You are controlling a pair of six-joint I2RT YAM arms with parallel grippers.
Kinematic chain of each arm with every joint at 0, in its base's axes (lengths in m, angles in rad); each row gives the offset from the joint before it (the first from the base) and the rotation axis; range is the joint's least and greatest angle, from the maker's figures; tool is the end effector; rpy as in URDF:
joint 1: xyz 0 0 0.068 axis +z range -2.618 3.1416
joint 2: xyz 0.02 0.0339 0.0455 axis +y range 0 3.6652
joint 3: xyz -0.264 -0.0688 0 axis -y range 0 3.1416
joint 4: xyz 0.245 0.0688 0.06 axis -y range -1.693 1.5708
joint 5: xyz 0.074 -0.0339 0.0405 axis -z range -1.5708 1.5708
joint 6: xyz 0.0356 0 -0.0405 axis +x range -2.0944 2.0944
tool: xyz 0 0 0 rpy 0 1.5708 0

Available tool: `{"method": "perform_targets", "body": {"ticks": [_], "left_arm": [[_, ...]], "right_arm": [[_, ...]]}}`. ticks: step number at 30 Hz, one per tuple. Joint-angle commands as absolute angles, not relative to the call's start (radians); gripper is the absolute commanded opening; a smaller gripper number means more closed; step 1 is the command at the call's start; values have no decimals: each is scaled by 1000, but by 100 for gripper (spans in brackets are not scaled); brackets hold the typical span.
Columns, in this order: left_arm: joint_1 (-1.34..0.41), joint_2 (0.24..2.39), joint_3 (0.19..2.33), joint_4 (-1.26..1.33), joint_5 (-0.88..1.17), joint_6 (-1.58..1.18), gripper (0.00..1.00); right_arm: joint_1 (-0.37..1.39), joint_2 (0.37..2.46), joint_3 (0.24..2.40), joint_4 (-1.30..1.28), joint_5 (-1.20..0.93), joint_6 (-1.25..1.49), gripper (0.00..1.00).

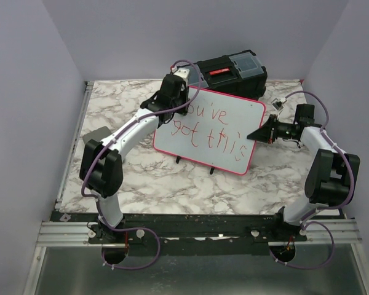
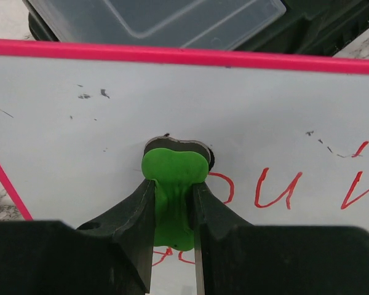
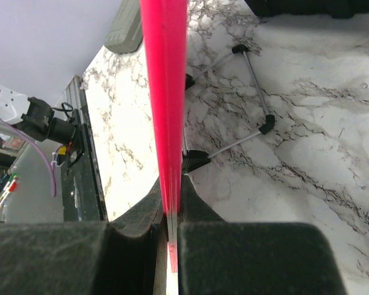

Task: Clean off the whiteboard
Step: Erase the whiteboard at the whiteboard stand.

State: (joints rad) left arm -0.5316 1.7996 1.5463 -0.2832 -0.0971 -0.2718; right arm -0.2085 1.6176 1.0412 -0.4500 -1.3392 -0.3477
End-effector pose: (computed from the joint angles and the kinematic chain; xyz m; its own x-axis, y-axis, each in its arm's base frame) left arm 0.3691 -0.2130 0.3114 -0.5406 0.0079 -0.8413 0.2985 0.9367 -0.1830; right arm 0.3134 -0.0309 0.2237 -0.6350 0.0544 -0.7706 -0.7041 0.3696 0.6063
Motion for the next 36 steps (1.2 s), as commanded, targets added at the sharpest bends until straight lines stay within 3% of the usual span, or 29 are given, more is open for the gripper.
{"method": "perform_targets", "body": {"ticks": [1,12,26,36], "left_arm": [[-482,1852,1580,-342,-76,-248,0],[-553,1767,1316,-238,-24,-293,0],[-471,1864,1615,-389,-82,-236,0],[-507,1797,1331,-243,-30,-253,0]], "right_arm": [[-204,1611,1069,-420,-1330,-411,1],[-203,1626,1074,-428,-1333,-419,1],[-203,1612,1072,-430,-1335,-421,1],[-203,1621,1074,-431,-1336,-422,1]]}}
